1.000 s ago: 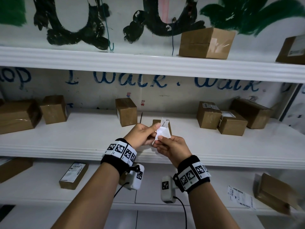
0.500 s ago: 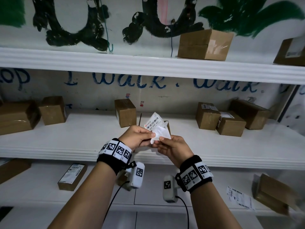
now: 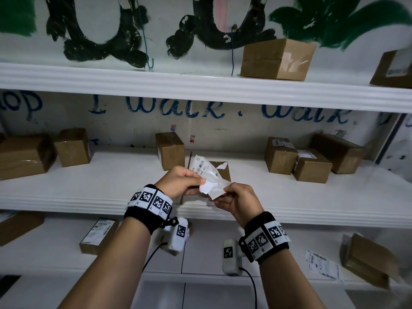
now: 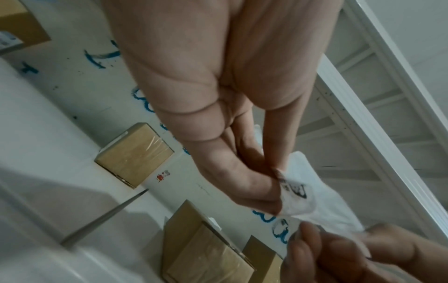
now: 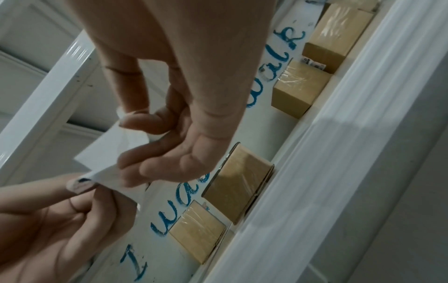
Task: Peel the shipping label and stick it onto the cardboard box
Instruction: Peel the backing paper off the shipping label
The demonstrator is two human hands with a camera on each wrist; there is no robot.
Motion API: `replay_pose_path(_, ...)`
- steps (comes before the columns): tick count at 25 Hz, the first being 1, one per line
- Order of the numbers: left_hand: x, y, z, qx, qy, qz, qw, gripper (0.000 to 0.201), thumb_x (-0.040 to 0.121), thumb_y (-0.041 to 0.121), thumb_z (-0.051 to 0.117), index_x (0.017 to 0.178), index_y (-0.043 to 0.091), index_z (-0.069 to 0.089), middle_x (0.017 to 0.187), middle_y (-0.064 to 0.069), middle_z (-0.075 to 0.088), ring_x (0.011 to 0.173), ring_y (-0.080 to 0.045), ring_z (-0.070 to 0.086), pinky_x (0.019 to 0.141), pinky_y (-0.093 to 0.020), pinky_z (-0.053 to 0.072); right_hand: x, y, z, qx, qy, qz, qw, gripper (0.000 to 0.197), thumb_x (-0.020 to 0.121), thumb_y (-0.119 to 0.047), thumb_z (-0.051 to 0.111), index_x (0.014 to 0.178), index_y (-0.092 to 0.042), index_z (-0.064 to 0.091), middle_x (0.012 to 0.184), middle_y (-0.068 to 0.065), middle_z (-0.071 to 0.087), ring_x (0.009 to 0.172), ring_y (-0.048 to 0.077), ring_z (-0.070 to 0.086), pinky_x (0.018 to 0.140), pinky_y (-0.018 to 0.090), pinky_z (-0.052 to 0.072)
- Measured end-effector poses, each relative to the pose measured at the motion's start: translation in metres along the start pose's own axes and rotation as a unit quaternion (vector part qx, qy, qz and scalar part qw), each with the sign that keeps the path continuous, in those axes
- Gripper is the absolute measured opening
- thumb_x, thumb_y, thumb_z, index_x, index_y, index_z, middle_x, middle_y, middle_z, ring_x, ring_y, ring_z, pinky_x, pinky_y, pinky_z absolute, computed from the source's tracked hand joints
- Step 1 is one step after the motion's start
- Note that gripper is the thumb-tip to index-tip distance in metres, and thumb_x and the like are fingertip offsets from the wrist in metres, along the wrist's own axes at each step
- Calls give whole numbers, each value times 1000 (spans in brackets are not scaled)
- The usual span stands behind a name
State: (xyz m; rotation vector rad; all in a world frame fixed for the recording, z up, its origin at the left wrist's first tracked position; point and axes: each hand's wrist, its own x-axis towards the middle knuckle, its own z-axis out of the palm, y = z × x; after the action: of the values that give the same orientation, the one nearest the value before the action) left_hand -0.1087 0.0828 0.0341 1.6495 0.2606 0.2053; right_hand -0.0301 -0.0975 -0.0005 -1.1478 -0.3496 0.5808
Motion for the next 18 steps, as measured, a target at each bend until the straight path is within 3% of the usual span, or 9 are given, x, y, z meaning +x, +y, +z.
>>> replay_pose_path(2, -3, 0, 5, 23, 7, -2, 1000, 13, 89, -2, 68, 79, -9, 74, 106, -43, 67, 91, -38, 62, 93, -49, 51, -3, 1, 3, -35, 24, -5, 999, 19, 86, -6, 53, 96, 8, 60, 77, 24, 68, 72, 39, 70, 63, 37, 57)
replay_pose_path(3, -4, 1, 9, 49, 11, -1, 999, 14, 90, -2, 66, 80, -9, 73, 96, -36, 70, 85, -34, 67, 91, -46, 55, -5, 2, 5, -57, 32, -12, 998, 14, 92, -7, 52, 90, 4, 61, 70, 19, 68, 69, 37, 71, 62, 36, 57)
replay_pose_path(5, -7, -1, 18, 78, 3, 12, 997, 18, 93, -2, 62, 78, -4, 71, 72, -17, 69, 64, -18, 71, 70, -30, 63, -7, 5, 9, -99, 48, -31, 993, 22, 100, -10, 49, 82, -3, 60, 65, 15, 67, 61, 31, 70, 59, 33, 54)
replay_pose_path(8, -15, -4, 29, 90, -17, 39, 995, 25, 95, -2, 59, 73, 0, 69, 55, 2, 65, 49, -5, 62, 53, -14, 51, -6, 12, 13, -151, 76, -59, 984, 25, 100, -7, 41, 86, 2, 60, 72, 20, 67, 54, 25, 65, 54, 30, 51)
replay_pose_path(10, -18, -7, 32, 93, -27, 60, 994, 21, 98, 1, 57, 80, -1, 69, 61, 1, 67, 52, -2, 63, 54, -13, 51, -6, 14, 13, -165, 92, -79, 979, 28, 98, -5, 36, 85, 4, 60, 72, 21, 67, 52, 26, 60, 53, 31, 51)
replay_pose_path(12, -18, -11, 34, 41, -22, 60, 997, 9, 98, 3, 57, 105, 3, 64, 85, -15, 72, 70, -15, 71, 70, -26, 61, -8, 12, 10, -129, 94, -89, 983, 33, 98, -5, 33, 84, 1, 62, 69, 17, 67, 53, 26, 60, 54, 33, 54)
replay_pose_path(13, -17, -12, 33, 2, -14, 61, 998, 17, 98, 3, 58, 112, 12, 57, 93, -21, 72, 75, -23, 72, 76, -34, 63, -9, 11, 8, -90, 86, -83, 989, 35, 98, -4, 31, 86, 1, 64, 67, 16, 68, 54, 25, 60, 57, 35, 55)
replay_pose_path(15, -15, -13, 31, -32, -22, 71, 997, 26, 97, 0, 57, 109, 22, 50, 92, -21, 72, 71, -23, 71, 72, -33, 62, -14, 8, 7, -24, 70, -66, 995, 38, 97, -3, 29, 89, 3, 65, 60, 13, 65, 53, 24, 59, 61, 38, 55)
replay_pose_path(18, -17, -10, 33, -40, -40, 81, 995, 19, 98, -6, 53, 96, 9, 64, 91, -17, 68, 67, -18, 69, 63, -23, 59, -15, 7, 6, 22, 71, -53, 996, 36, 96, -3, 30, 81, 3, 63, 49, 8, 57, 51, 25, 53, 62, 37, 51)
